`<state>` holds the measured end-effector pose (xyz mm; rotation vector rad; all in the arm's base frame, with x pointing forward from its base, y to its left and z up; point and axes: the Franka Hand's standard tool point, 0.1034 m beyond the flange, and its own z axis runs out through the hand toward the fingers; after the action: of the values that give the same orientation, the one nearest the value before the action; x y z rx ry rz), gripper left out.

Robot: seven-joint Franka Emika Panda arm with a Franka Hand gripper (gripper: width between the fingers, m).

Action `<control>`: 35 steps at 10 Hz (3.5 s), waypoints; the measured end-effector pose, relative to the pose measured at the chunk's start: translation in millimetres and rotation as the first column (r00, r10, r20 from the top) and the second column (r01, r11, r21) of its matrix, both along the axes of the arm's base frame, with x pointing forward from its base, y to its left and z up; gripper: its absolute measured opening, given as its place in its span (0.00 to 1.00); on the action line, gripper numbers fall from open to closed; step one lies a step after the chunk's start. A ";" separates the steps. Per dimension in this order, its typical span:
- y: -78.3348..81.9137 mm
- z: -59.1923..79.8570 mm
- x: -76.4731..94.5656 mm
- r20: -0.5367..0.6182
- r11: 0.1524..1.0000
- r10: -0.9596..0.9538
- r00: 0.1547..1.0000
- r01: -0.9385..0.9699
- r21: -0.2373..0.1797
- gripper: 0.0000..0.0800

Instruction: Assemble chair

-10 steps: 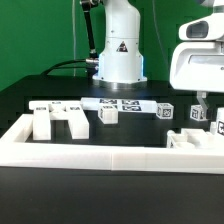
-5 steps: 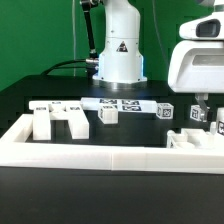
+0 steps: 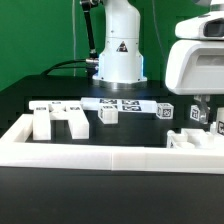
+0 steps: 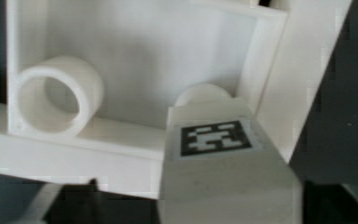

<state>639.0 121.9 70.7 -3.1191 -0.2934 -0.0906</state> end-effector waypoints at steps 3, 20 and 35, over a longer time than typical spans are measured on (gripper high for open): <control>0.1 -0.1 -0.1 -0.002 0.995 -0.099 0.995 0.099 0.007 0.36; -26.5 35.3 -19.2 -0.048 0.861 -0.508 0.860 0.509 0.014 0.81; -113.8 29.8 -82.6 -0.063 0.996 -0.085 0.994 0.086 0.020 0.81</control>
Offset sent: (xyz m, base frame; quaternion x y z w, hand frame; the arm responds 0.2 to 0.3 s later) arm 0.0000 0.0000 0.0000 0.0000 0.0000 0.1938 0.9810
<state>556.4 8.1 100.5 -3.1048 -0.1565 0.0023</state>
